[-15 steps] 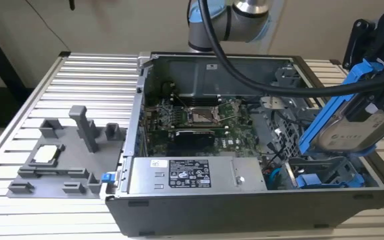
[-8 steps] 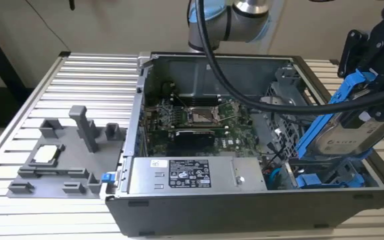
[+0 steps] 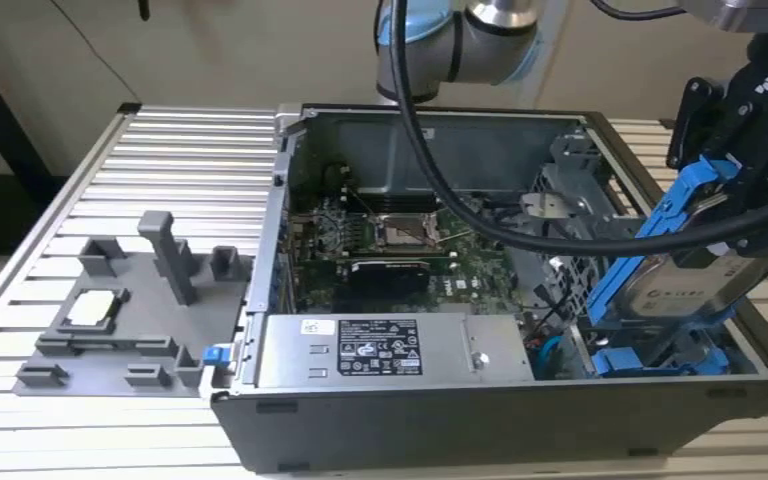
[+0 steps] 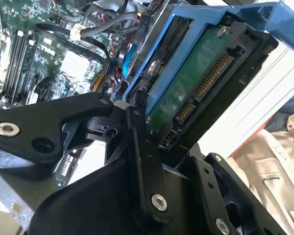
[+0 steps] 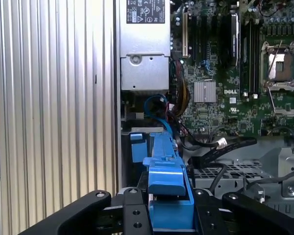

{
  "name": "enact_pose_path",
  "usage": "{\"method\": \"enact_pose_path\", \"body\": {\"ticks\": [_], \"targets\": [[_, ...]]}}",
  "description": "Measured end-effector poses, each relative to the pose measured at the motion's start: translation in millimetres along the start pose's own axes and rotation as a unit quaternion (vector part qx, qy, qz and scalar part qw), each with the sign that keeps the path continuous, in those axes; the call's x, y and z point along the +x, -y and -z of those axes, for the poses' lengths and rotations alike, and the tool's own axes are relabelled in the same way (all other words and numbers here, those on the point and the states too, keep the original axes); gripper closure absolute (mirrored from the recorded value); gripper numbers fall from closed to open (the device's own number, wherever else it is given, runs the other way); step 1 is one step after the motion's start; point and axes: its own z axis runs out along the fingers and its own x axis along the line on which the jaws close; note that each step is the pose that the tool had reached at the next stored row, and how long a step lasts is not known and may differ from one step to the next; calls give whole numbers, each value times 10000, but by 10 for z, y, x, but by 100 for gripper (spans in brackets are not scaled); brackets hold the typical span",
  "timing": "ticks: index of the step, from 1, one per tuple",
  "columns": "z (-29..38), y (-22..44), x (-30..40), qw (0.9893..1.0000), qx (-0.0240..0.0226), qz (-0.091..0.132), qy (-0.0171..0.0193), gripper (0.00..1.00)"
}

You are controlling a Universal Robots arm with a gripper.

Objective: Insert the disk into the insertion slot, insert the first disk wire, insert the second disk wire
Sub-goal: 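Insert the disk into the insertion slot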

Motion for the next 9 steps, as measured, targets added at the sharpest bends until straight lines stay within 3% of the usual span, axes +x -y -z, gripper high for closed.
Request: {"method": "enact_pose_path", "body": {"ticks": [9], "targets": [[-109, 3, 3, 10000, 0, -1, 0, 67]]}}
